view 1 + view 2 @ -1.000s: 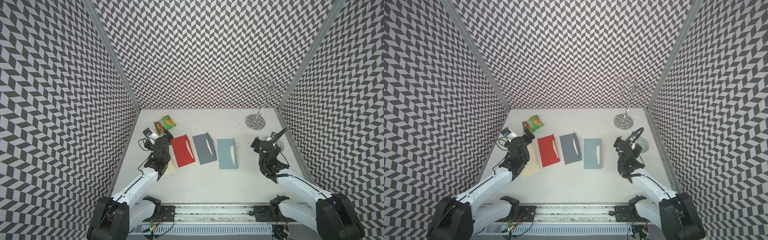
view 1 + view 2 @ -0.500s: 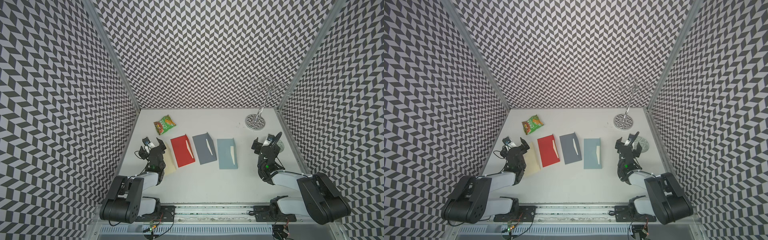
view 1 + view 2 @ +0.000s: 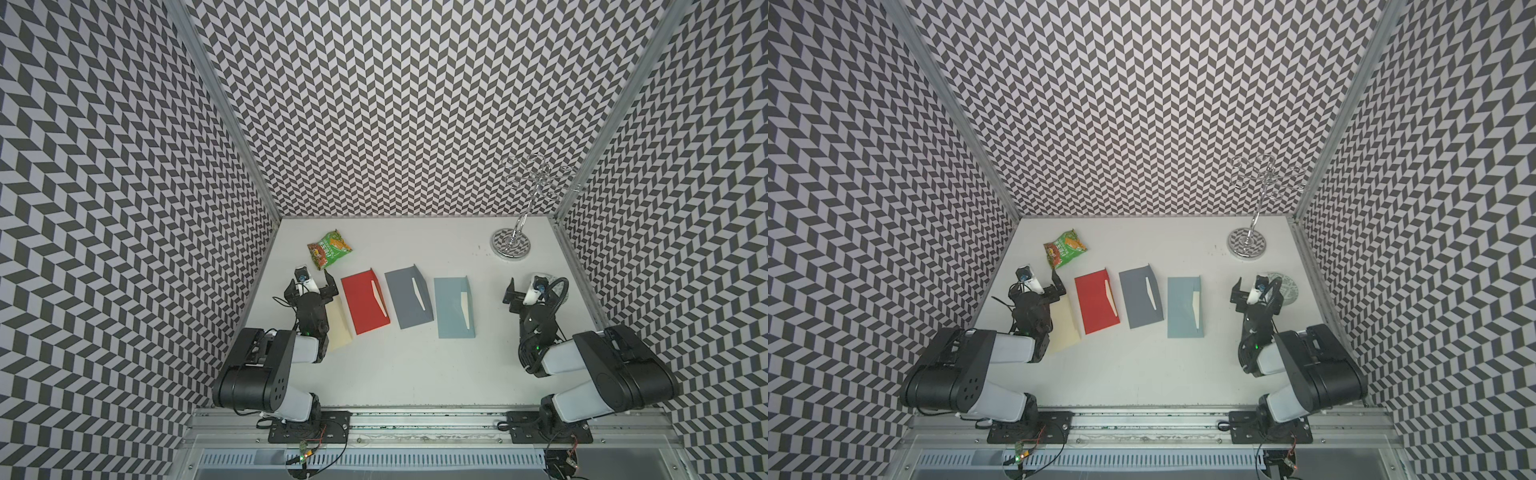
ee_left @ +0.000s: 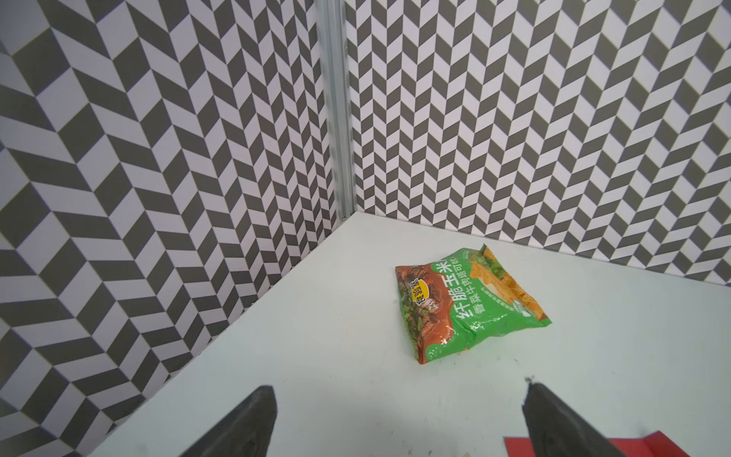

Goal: Open the envelope
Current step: Reset both arms

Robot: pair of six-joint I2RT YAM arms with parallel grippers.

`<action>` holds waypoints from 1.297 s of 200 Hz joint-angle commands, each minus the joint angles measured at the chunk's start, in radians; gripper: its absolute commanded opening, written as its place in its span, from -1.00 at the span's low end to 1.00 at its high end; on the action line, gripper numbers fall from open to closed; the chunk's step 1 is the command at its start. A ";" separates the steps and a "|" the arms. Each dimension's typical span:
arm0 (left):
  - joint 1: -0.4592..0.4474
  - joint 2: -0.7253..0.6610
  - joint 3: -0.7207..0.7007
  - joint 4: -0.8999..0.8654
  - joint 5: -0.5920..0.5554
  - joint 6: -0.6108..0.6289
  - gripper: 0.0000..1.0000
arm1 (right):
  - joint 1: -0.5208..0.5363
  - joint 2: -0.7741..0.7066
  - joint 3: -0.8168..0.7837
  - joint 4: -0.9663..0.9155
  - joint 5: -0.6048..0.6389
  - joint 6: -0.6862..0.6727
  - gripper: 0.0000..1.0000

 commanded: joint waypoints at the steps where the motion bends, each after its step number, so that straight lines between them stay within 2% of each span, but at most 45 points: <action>1: 0.011 0.005 0.004 0.036 0.044 0.014 0.99 | -0.022 -0.019 0.024 0.124 -0.064 0.002 0.97; 17: 0.016 0.006 0.004 0.037 0.083 0.023 0.99 | -0.037 0.005 0.024 0.108 -0.093 0.019 0.97; 37: 0.023 0.036 -0.013 0.096 0.170 0.049 0.99 | -0.029 0.090 -0.014 0.334 -0.095 -0.020 0.97; 52: 0.040 0.083 -0.070 0.265 0.170 0.037 0.99 | -0.022 0.061 -0.003 0.259 -0.079 -0.011 0.98; 67: 0.041 0.044 -0.035 0.120 0.170 0.019 0.99 | -0.030 0.067 0.034 0.198 -0.065 0.007 0.99; 83: 0.041 0.072 -0.052 0.209 0.167 0.031 0.99 | -0.045 0.075 0.045 0.189 -0.075 0.019 0.99; 99: 0.039 0.049 -0.041 0.145 0.169 0.025 1.00 | -0.056 0.072 0.060 0.152 -0.087 0.032 0.99; 112: 0.039 0.060 -0.051 0.185 0.169 0.030 1.00 | -0.065 0.069 0.064 0.139 -0.100 0.039 0.99; 125: 0.039 0.057 -0.049 0.177 0.168 0.030 0.99 | -0.085 0.066 0.072 0.118 -0.153 0.049 0.99; 139: 0.038 0.055 -0.046 0.167 0.167 0.027 0.99 | -0.120 0.060 0.093 0.060 -0.338 0.020 0.99; 148: 0.037 0.059 -0.050 0.180 0.165 0.032 1.00 | -0.125 0.054 0.114 0.043 -0.368 0.017 0.99; 259: 0.029 0.061 -0.042 0.167 0.153 0.037 1.00 | -0.126 0.055 0.099 0.077 -0.327 0.029 0.99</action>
